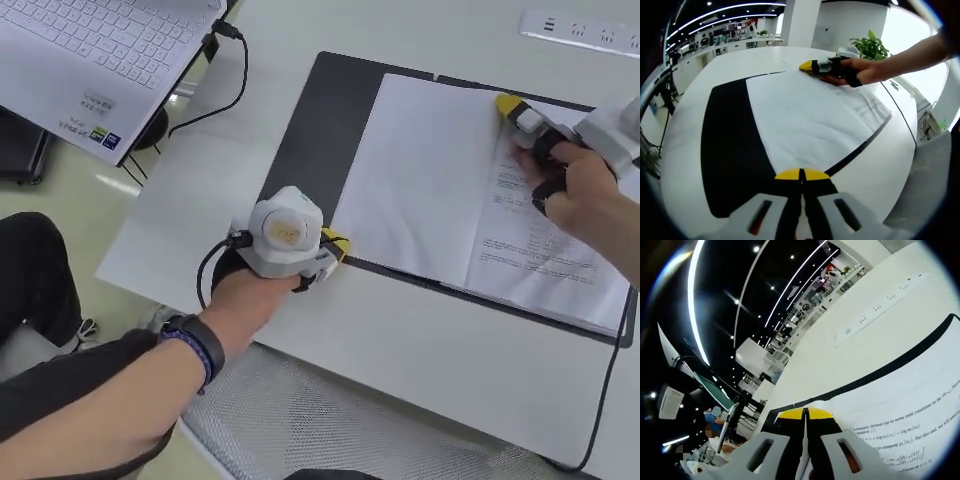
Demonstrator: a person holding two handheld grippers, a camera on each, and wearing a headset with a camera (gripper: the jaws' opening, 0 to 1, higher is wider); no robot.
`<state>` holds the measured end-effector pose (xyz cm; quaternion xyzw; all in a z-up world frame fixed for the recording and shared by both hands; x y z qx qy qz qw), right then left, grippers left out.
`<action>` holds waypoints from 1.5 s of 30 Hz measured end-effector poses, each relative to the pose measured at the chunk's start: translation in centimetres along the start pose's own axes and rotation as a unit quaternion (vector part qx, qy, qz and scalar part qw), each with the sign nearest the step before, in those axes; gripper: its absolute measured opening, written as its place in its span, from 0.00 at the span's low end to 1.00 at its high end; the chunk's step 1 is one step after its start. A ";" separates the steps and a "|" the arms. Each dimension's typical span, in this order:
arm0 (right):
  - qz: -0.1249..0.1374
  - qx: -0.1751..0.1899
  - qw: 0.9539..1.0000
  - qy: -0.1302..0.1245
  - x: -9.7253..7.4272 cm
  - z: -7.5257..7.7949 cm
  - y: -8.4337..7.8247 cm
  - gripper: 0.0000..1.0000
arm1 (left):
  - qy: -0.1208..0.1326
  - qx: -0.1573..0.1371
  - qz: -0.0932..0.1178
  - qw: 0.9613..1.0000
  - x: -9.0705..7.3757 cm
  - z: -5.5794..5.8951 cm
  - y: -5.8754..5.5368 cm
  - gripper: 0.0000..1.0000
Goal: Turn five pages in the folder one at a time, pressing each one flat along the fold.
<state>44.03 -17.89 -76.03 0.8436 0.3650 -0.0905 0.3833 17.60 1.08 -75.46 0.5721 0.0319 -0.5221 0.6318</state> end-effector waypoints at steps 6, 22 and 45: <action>0.000 -0.009 1.000 -0.003 0.0 0.3 -0.2 0.00 | 0.001 0.000 0.001 1.000 0.0 0.0 0.0 0.00; -0.033 -0.046 0.998 0.027 -4.5 -0.9 -4.0 0.00 | 0.003 -0.004 0.011 1.000 0.0 0.0 -0.1 0.00; -0.062 -0.063 0.994 0.067 -9.9 -2.2 -8.4 0.00 | 0.002 0.004 0.008 1.000 0.0 0.0 -0.1 0.00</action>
Point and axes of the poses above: the centre of the closed fingertips' face, and the gripper's own axes: x roughly forward along the fingers, z roughly to its right, y roughly out of its top, the point moved 5 cm from there along -x, roughly backward along the fingers, and after that the axes turned 14 degrees about -y, right-handed, at the moved point
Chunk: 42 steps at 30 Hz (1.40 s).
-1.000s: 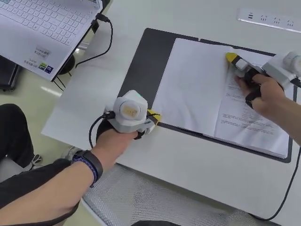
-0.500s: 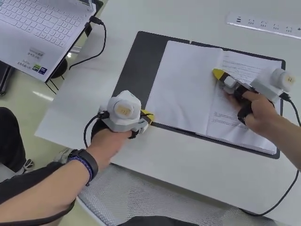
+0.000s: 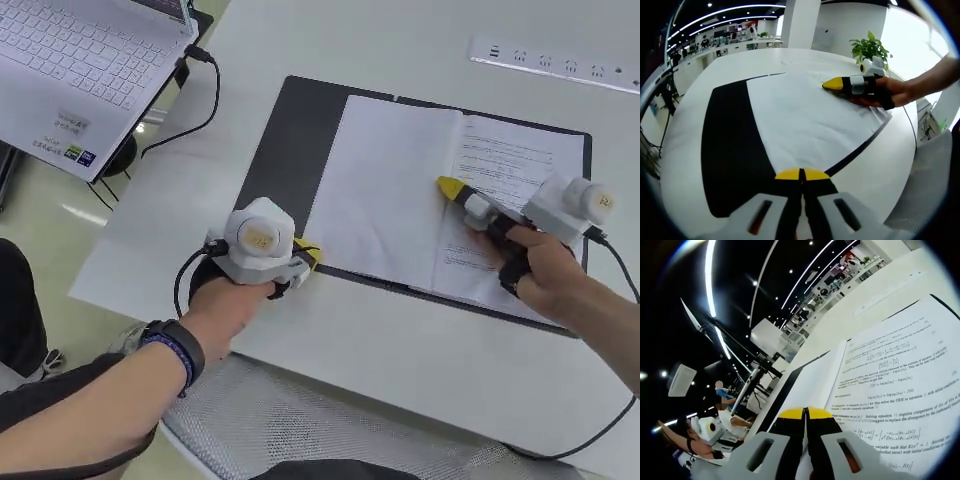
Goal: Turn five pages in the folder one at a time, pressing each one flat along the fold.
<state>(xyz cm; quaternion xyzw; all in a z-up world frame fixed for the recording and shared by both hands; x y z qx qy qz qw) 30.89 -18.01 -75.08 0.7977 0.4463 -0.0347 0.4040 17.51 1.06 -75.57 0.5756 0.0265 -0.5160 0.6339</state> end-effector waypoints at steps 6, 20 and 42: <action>-0.008 -0.001 1.000 0.009 -1.2 -1.0 -1.5 0.00 | 0.002 0.000 0.001 1.000 0.0 0.0 0.0 0.00; -0.037 -0.011 0.999 0.023 -3.5 -2.7 -4.4 0.00 | 0.002 0.000 0.002 1.000 0.0 0.0 0.0 0.00; -0.066 -0.013 0.997 0.028 -6.8 -2.8 -8.5 0.00 | 0.002 -0.012 0.012 1.000 0.0 0.0 0.0 0.00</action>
Point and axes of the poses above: the centre of the closed fingertips' face, and the gripper's own axes: x roughly forward along the fingers, z roughly to its right, y roughly out of its top, the point moved 5 cm from there along -x, roughly backward along the fingers, and after that the axes turned 14 degrees about -y, right-handed, at the moved point
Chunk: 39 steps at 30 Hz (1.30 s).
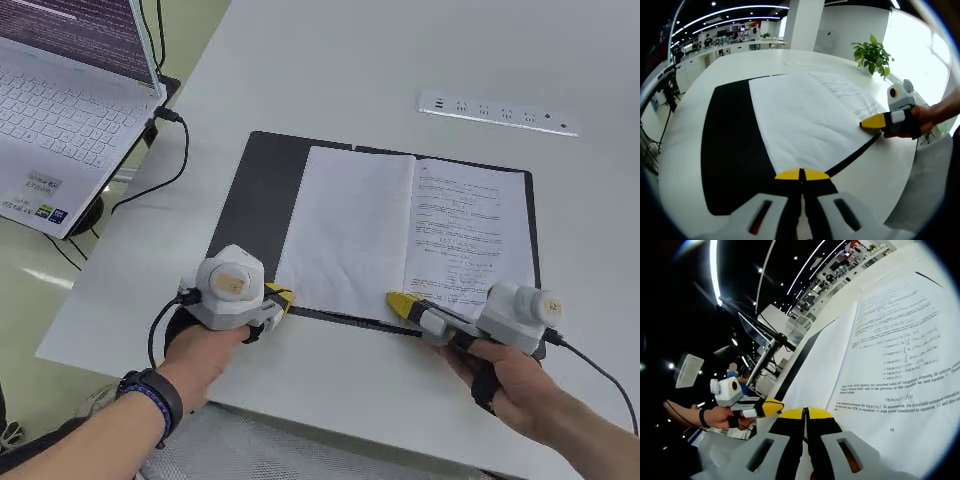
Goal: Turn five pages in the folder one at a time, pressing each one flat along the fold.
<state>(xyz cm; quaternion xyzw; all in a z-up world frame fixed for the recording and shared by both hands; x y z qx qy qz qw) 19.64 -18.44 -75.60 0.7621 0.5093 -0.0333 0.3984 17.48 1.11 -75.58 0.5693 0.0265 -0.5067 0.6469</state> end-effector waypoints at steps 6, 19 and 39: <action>-0.005 -0.004 1.000 -0.004 -0.3 0.1 -0.9 0.00 | -0.001 -0.001 0.001 1.000 0.0 0.0 0.0 0.00; -0.016 -0.006 1.000 -0.014 -0.4 0.0 -1.2 0.00 | -0.006 -0.012 -0.002 1.000 -0.1 -0.1 0.0 0.00; -0.012 -0.071 0.996 -0.046 -2.6 -1.0 1.2 0.22 | -0.036 -0.005 -0.033 0.999 -0.8 1.3 2.3 0.18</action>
Point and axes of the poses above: the centre of the closed fingertips' face, and the gripper's own axes: x roughly forward along the fingers, z roughly to its right, y roughly out of its top, the point moved 5 cm from there along -x, roughly backward along the fingers, and after that the axes turned 14 degrees about -y, right-handed, at the moved point
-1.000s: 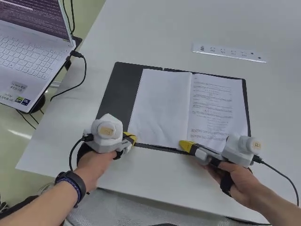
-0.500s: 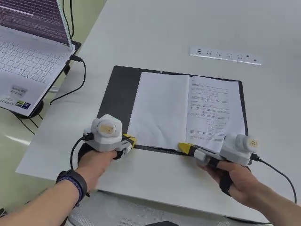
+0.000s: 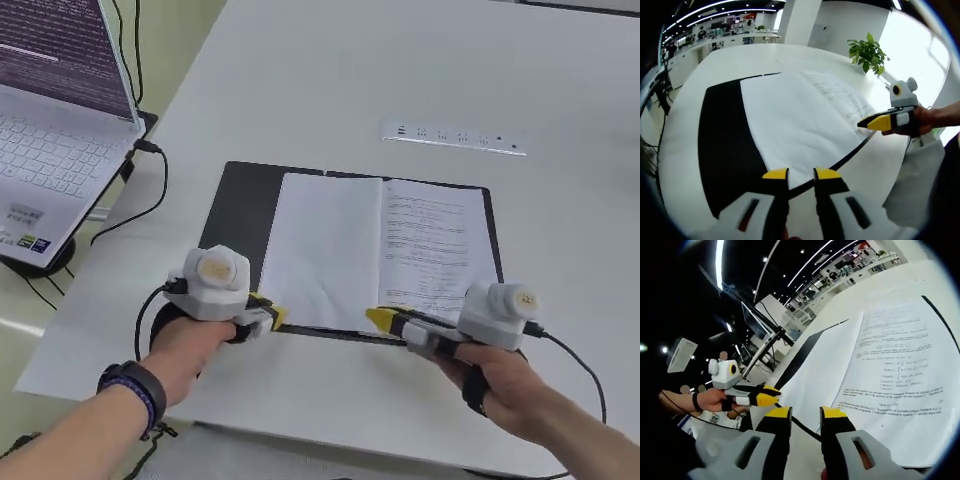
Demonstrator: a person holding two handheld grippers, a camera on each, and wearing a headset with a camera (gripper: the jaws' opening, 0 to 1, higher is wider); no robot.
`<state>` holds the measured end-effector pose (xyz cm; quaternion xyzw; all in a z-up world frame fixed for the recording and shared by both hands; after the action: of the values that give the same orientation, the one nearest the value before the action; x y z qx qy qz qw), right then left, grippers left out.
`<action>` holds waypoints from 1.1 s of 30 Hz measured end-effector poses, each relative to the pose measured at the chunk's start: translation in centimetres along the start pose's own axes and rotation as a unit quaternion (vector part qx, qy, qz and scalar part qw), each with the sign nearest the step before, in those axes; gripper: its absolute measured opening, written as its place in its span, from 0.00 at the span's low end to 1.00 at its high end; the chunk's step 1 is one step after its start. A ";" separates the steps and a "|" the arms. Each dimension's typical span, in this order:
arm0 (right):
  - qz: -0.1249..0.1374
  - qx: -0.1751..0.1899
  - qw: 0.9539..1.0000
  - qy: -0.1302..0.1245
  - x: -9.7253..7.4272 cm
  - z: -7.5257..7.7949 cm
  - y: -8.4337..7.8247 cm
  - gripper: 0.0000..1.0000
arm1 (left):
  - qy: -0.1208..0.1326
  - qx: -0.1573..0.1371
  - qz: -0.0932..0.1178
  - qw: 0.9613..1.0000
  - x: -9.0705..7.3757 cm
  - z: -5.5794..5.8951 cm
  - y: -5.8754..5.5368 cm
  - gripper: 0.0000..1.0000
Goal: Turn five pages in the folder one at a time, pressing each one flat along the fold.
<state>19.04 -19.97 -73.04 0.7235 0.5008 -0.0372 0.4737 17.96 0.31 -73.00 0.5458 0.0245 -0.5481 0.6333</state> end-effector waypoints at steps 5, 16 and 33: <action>0.021 0.006 0.999 -0.025 -1.5 1.3 1.4 0.32 | -0.002 0.016 0.008 1.000 -0.8 0.6 1.3 0.21; 0.045 -0.050 0.996 -0.060 -5.6 2.7 3.6 0.42 | 0.005 0.052 0.019 0.998 -3.3 1.1 3.8 0.29; 0.101 -0.079 0.986 -0.106 -12.0 3.5 5.7 0.59 | 0.022 0.091 0.049 0.994 -8.7 2.9 7.5 0.44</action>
<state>18.88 -31.03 -64.93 0.7224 0.3739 -0.0260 0.5811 18.25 2.56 -61.42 0.6137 -0.0384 -0.5040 0.6065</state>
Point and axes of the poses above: the centre of the closed fingertips' face, and the gripper's own axes: x roughly forward along the fingers, z roughly to its right, y roughly out of its top, the point moved 5 cm from there along -x, roughly backward along the fingers, and after that the axes turned 14 degrees about -y, right-handed, at the moved point
